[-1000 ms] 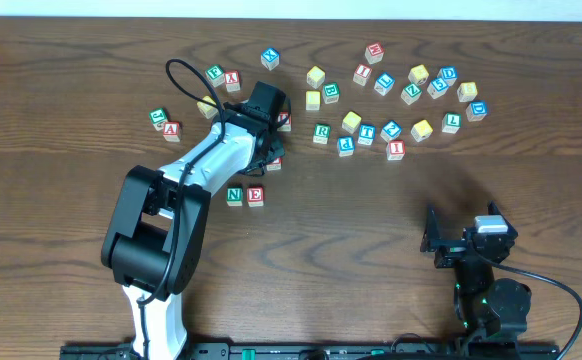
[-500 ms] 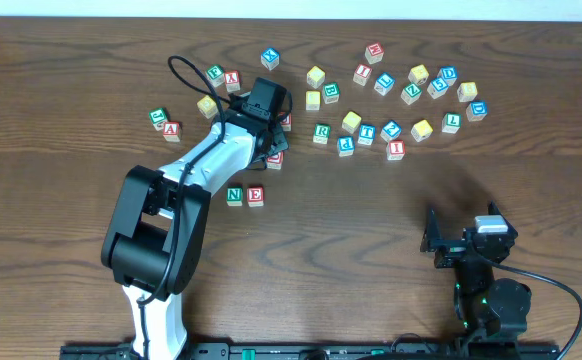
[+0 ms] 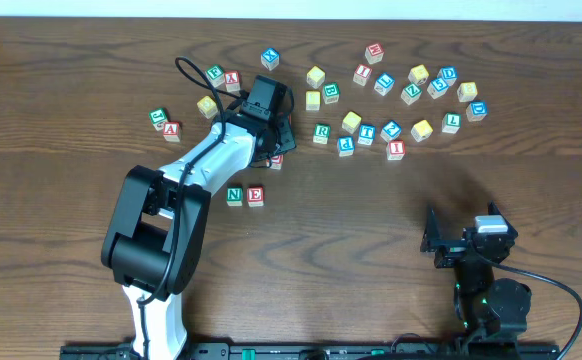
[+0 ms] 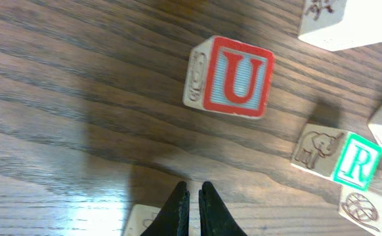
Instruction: Spell out NEURIPS
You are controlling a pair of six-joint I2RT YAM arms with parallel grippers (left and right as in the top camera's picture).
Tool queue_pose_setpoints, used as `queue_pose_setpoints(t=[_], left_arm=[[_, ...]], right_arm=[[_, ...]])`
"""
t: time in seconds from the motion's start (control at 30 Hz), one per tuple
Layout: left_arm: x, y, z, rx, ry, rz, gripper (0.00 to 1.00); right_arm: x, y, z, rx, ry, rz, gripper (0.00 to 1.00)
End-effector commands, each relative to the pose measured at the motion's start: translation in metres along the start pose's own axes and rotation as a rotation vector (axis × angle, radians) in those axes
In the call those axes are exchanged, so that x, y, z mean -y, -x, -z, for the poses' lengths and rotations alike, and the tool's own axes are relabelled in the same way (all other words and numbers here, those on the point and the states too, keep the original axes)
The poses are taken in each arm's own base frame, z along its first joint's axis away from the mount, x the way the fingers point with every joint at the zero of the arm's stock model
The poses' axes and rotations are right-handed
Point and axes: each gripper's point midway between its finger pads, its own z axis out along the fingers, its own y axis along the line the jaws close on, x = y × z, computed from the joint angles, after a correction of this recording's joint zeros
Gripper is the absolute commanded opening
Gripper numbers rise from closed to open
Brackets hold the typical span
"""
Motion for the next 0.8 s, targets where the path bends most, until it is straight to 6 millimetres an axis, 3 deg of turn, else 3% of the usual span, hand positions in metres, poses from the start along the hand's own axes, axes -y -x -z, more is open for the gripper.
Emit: queue_pose_setpoints(t=[0.0, 0.57, 0.77], left_arm=[[0.006, -0.002, 0.000, -0.022, -0.030, -0.019, 0.08], [-0.011, -0.025, 0.001, -0.114, 0.039, -0.045, 0.08], [-0.005, -0.029, 0.002, -0.141, -0.004, -0.080, 0.08]], right_arm=[[0.001, -0.001, 0.000, -0.002, -0.004, -0.018, 0.99], [0.001, -0.001, 0.000, -0.002, -0.004, -0.017, 0.99], [0.001, -0.001, 0.000, -0.002, -0.004, -0.018, 0.99]])
